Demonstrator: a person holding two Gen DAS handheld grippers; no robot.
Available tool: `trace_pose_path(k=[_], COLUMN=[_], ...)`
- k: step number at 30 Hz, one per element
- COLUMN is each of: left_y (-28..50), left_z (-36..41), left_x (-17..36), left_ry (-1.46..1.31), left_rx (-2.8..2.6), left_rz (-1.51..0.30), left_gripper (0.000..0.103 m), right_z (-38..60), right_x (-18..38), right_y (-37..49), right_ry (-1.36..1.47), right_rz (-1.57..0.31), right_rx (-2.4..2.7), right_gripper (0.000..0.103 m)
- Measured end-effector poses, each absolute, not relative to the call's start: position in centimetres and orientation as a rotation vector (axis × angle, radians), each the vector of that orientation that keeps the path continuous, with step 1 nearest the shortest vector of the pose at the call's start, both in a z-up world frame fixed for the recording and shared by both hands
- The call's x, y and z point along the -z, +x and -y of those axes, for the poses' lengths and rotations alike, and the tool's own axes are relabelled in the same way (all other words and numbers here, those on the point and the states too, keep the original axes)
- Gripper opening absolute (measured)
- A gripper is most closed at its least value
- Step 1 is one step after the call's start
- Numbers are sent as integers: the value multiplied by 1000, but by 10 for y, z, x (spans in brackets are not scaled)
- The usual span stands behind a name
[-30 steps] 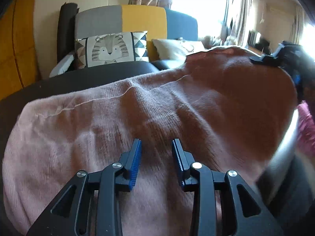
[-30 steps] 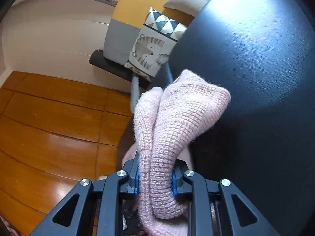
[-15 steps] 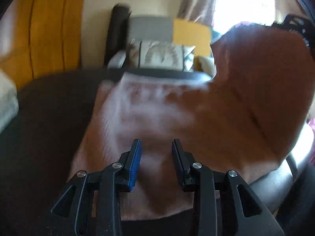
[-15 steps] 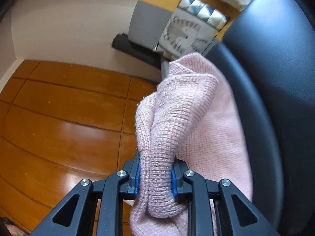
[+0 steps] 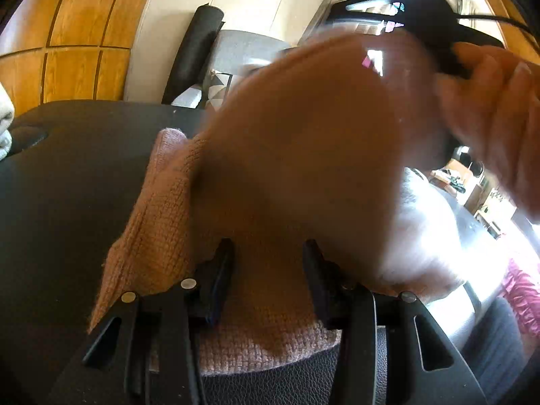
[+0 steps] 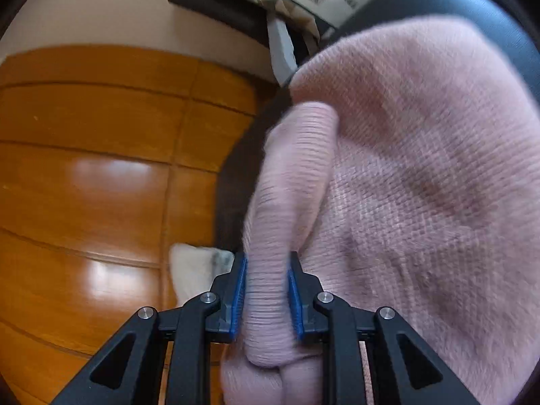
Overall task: Fold clothes
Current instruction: 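Lift and fold the sweater with the right gripper toward the left gripper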
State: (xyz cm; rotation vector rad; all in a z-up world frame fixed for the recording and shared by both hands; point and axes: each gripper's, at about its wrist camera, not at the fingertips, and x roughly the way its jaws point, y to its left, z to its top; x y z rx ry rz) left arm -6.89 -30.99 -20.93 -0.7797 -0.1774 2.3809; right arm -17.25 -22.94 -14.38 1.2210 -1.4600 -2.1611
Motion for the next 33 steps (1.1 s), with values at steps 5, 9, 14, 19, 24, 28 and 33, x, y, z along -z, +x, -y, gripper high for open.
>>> trace_pose_path(k=[5, 9, 14, 19, 24, 28, 33], left_y=[-68, -68, -67, -65, -66, -65, -76], left_z=[315, 318, 329, 353, 374, 393, 402], left_x=[208, 207, 203, 191, 186, 173, 157], left_ry=[-781, -779, -787, -833, -950, -951, -940], left_rx=[-2354, -2332, -2282, -2187, -2061, -2001, -1976], left_rz=[214, 247, 326, 486, 649, 779, 905], left_gripper=[45, 45, 45, 47, 57, 72, 83], right_z=[278, 299, 287, 249, 223, 224, 235], right_x=[166, 162, 132, 111, 131, 160, 184], right_y=[-200, -209, -197, -145, -95, -82, -78], right_ry=[1394, 1395, 1257, 1174, 1137, 1127, 1133], right_rz=[1307, 1193, 1046, 813, 625, 605, 481], right_rx=[2191, 2161, 2249, 2482, 2611, 2603, 2620], right_gripper=[14, 21, 23, 23, 25, 25, 26])
